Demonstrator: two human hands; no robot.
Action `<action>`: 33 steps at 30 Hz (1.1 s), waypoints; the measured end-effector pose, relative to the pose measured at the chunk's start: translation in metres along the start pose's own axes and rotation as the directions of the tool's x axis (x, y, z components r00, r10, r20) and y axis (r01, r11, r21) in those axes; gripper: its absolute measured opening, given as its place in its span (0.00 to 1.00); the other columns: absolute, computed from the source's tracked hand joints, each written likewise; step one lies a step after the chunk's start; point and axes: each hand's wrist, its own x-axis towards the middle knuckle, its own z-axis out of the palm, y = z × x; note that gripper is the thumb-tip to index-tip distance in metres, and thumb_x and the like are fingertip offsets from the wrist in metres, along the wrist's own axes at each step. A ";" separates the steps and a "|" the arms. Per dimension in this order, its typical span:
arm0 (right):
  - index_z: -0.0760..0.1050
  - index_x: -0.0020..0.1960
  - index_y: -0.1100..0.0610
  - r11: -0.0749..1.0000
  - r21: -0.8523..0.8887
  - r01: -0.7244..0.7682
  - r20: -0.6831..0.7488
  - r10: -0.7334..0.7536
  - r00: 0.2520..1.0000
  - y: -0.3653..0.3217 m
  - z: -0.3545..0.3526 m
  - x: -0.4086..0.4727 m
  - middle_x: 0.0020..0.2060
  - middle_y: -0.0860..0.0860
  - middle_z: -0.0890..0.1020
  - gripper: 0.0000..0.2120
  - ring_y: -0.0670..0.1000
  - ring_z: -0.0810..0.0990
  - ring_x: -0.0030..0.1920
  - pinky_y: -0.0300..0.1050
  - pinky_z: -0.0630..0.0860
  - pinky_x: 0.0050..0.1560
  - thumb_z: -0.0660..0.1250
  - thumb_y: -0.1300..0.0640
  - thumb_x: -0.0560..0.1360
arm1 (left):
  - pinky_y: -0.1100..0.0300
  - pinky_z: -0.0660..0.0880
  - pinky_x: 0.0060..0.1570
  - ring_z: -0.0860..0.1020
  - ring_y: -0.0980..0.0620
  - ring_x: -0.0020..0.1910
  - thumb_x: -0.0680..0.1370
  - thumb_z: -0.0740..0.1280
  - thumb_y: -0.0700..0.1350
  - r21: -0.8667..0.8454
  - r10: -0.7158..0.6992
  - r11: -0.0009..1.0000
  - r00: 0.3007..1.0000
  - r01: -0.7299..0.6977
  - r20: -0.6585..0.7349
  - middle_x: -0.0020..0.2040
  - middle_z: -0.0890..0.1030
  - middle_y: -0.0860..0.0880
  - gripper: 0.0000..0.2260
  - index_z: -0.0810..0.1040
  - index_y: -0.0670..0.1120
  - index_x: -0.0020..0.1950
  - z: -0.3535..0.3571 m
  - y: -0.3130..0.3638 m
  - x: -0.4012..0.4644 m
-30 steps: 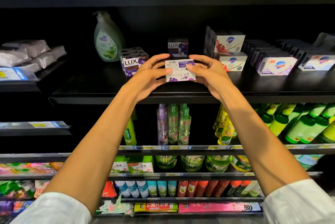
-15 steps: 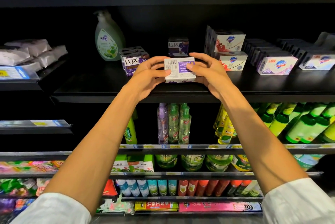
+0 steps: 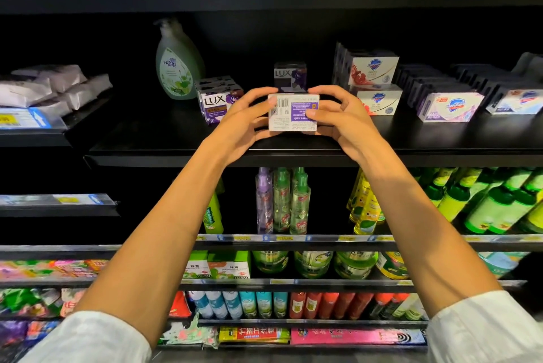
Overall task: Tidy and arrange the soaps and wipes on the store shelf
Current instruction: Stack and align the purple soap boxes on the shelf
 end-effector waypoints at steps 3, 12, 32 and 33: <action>0.75 0.68 0.59 0.999 -0.024 0.035 -0.001 -0.035 0.999 0.000 0.000 -0.001 0.56 0.59 0.86 0.22 0.57 0.86 0.58 0.62 0.83 0.58 0.75 0.68 0.75 | 0.43 0.80 0.63 0.81 0.42 0.65 0.85 0.66 0.51 0.001 -0.027 1.000 0.999 0.027 -0.025 0.64 0.83 0.42 0.16 0.77 0.45 0.69 0.004 0.002 0.000; 0.75 0.69 0.58 0.996 -0.061 0.062 0.009 -0.061 0.998 -0.001 0.003 -0.004 0.57 0.58 0.86 0.24 0.56 0.85 0.60 0.60 0.83 0.60 0.76 0.67 0.75 | 0.46 0.80 0.63 0.83 0.42 0.62 0.84 0.67 0.46 -0.011 -0.023 1.000 0.999 0.023 -0.034 0.63 0.83 0.40 0.16 0.77 0.39 0.69 0.004 0.003 -0.002; 0.77 0.65 0.68 0.995 0.099 -0.001 0.005 0.000 1.000 -0.003 0.003 -0.001 0.59 0.63 0.84 0.18 0.61 0.84 0.61 0.60 0.79 0.66 0.73 0.60 0.79 | 0.41 0.77 0.67 0.78 0.39 0.69 0.83 0.69 0.42 -0.075 0.069 0.995 0.998 -0.069 0.004 0.69 0.78 0.38 0.17 0.75 0.41 0.71 -0.004 0.000 -0.004; 0.77 0.65 0.67 0.995 0.098 0.011 0.001 -0.012 1.000 -0.003 0.003 -0.002 0.59 0.64 0.84 0.18 0.60 0.84 0.61 0.59 0.79 0.65 0.73 0.61 0.79 | 0.41 0.77 0.67 0.79 0.39 0.68 0.83 0.69 0.43 -0.091 0.058 0.994 0.998 -0.059 -0.013 0.68 0.79 0.38 0.18 0.75 0.41 0.72 -0.004 0.000 -0.004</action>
